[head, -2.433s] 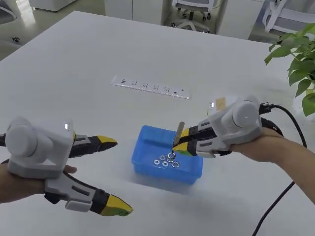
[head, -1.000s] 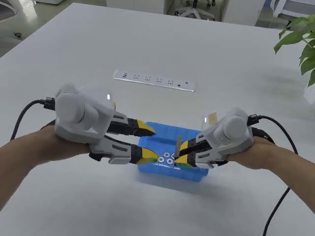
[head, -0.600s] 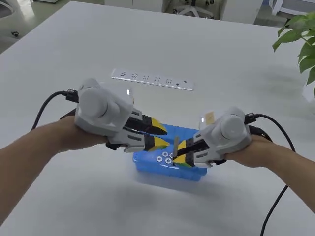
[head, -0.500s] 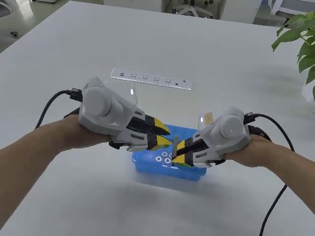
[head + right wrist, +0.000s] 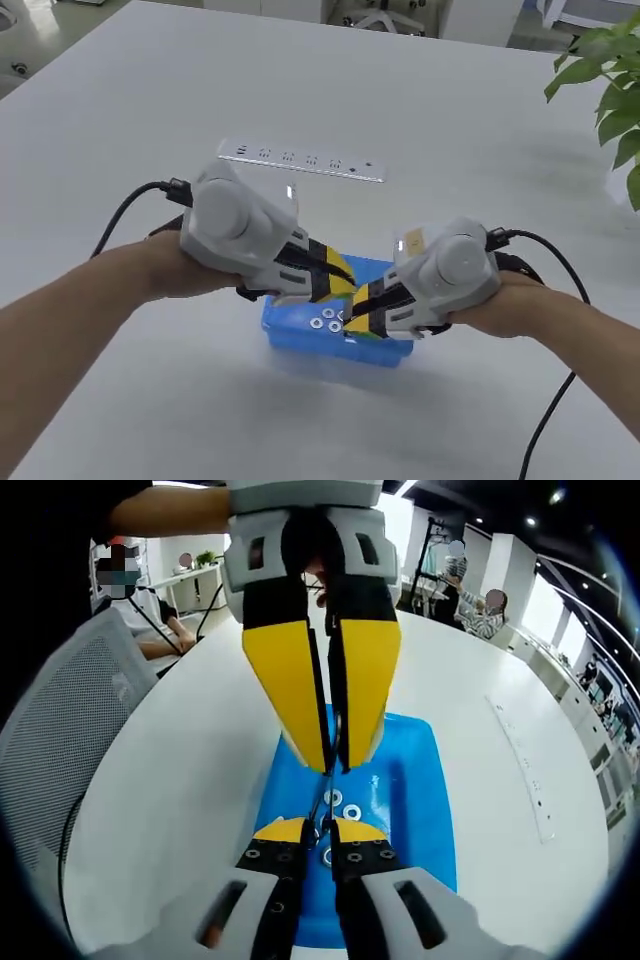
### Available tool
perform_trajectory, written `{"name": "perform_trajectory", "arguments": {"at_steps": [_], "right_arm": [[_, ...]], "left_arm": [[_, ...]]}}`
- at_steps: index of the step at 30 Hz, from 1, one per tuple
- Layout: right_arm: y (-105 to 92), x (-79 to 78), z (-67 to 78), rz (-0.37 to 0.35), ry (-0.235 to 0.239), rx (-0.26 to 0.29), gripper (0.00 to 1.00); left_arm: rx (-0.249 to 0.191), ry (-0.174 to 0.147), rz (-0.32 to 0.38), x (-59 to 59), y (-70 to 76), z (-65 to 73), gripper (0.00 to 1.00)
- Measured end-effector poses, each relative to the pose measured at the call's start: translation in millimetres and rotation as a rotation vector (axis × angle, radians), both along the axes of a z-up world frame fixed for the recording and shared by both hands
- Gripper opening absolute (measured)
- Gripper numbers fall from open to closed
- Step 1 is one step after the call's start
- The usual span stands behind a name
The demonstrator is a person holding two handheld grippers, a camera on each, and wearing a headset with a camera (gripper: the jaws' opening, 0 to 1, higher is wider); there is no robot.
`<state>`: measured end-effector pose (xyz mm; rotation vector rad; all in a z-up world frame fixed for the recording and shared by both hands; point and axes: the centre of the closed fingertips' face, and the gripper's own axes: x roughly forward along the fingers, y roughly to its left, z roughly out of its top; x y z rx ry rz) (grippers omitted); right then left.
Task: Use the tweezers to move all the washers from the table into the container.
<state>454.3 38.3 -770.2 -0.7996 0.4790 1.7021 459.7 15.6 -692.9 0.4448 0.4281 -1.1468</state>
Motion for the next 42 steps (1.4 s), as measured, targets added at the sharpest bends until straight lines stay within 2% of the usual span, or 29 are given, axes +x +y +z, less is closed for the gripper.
{"name": "perform_trajectory", "arguments": {"at_steps": [12, 26, 35, 42], "right_arm": [[-1.9, 1.7, 0.5, -0.019, -0.002, 0.002, 0.12], [-4.3, 4.2, 7.9, -0.041, -0.010, 0.021, 0.14], [-5.7, 2.3, 21.2, -0.062, -0.023, 0.050, 0.15], [-5.0, -5.6, 34.3, -0.070, -0.029, 0.083, 0.15]], "left_arm": [[-0.004, 0.007, -0.004, -4.4, -4.1, 2.2, 0.06], [-0.014, -0.002, 0.013, -2.6, -1.3, 15.4, 0.05], [-0.016, 0.006, 0.001, -4.7, 5.0, 19.9, 0.05], [-0.026, 0.004, -0.011, -10.1, 3.5, 30.8, 0.05]]}}
